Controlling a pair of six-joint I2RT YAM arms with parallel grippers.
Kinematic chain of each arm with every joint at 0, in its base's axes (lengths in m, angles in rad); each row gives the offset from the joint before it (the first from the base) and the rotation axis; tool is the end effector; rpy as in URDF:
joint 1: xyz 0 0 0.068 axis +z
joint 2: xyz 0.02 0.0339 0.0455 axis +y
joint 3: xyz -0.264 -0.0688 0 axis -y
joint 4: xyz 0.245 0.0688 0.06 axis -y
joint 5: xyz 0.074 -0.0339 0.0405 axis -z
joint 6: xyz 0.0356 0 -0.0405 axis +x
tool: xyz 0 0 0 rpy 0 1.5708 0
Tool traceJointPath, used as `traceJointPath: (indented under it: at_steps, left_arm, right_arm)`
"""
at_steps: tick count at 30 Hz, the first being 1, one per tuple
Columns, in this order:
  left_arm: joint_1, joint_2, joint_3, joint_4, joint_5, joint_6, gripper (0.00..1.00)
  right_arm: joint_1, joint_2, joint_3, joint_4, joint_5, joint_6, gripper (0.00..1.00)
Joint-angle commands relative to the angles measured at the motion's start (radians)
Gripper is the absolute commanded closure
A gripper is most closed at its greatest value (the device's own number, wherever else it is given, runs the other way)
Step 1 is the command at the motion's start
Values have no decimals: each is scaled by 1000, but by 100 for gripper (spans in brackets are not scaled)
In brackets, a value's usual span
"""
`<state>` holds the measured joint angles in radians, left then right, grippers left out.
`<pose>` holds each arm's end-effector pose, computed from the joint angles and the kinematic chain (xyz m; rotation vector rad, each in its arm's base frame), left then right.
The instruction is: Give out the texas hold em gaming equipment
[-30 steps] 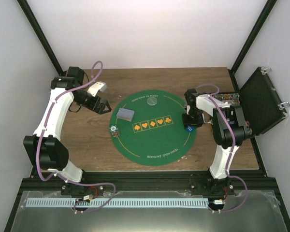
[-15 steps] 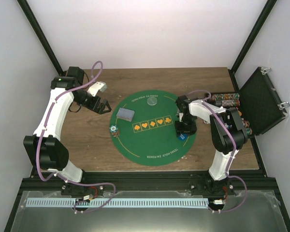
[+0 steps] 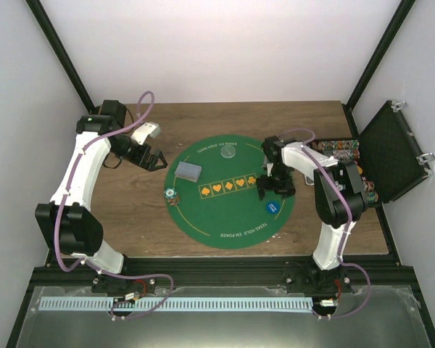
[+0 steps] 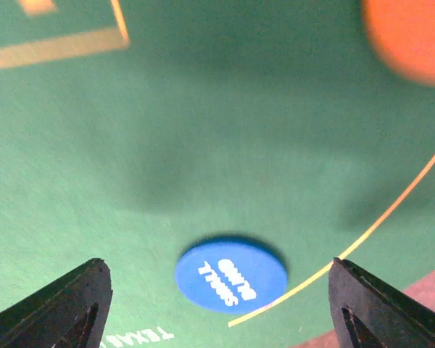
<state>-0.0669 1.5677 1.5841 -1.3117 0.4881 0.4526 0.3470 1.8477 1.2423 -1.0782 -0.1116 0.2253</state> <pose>0.2901 -0.0362 0.3400 0.7897 2.6056 -0.5927 0.2953 0.1110 0.1687 0.1730 -2.9949 -0.1129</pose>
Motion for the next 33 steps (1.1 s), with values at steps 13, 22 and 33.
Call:
traceJointPath:
  at_steps: [13, 22, 33]
  left_arm:
    - [7, -28, -6, 2, 14, 10, 1]
    - [6, -21, -11, 12, 0, 3, 1]
    - [7, -22, -9, 12, -12, 0, 1]
  right_arm:
    - [-174, 245, 378, 81, 34, -119, 0]
    - [-167, 272, 318, 64, 38, -120, 23]
    - [-149, 214, 240, 28, 106, -108, 37]
